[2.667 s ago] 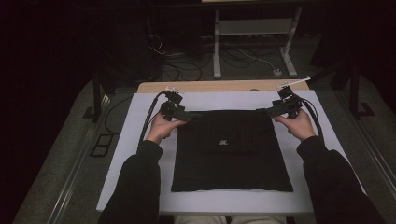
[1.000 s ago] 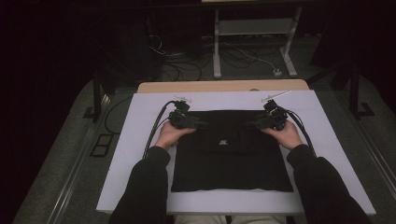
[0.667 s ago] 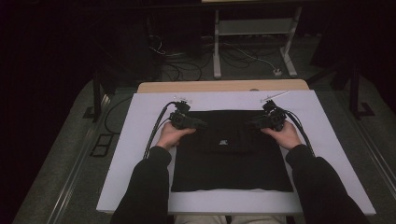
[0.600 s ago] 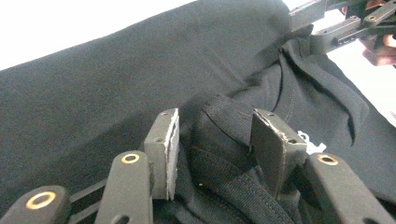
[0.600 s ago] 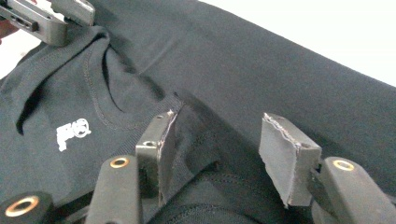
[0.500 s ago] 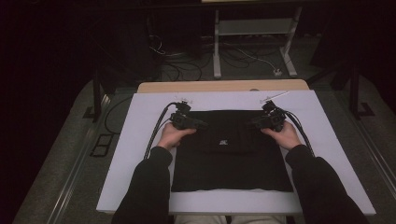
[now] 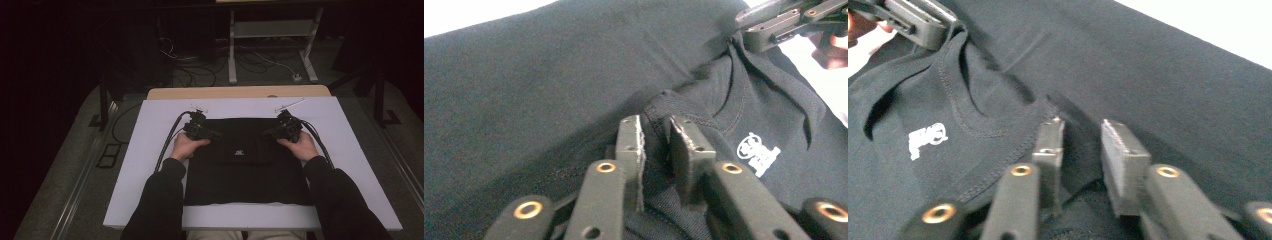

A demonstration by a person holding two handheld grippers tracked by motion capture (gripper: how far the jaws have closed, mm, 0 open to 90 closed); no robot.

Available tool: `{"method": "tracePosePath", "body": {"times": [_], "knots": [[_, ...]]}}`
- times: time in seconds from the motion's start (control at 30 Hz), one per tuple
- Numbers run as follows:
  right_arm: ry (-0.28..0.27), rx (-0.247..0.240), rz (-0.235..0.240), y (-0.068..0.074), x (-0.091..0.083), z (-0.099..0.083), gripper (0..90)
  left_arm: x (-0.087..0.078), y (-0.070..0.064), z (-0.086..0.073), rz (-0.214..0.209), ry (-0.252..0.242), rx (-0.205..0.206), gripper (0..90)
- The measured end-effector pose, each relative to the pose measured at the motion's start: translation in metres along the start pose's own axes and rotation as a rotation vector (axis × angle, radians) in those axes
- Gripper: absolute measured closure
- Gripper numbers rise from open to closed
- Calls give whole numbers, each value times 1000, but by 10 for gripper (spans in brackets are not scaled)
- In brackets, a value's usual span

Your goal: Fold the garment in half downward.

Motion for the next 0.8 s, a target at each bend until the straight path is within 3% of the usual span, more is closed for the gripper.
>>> {"method": "tracePosePath", "body": {"times": [0.17,0.3,0.47,0.8], "knots": [[-2,-27,-13,3,-2,2,811,1,1,0,-6,-7,-58,815],[-16,-26,6,5,-6,3,825,-1,-3,0,4,-3,-20,836],[-44,-31,12,10,-14,5,829,-7,-11,-1,1,-43,12,838],[-75,-41,57,24,-23,0,833,-20,-22,-11,-27,-96,43,845]]}}
Point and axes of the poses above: each handheld gripper's, and its own axes: x roughly forward along the jaws, z roughly out of its top, y roughly to its left, the point moved 1 cm from there along x, roughly forward along the jaws, and after that the axes turned 12 degrees about -x, right-handed, at the moved point
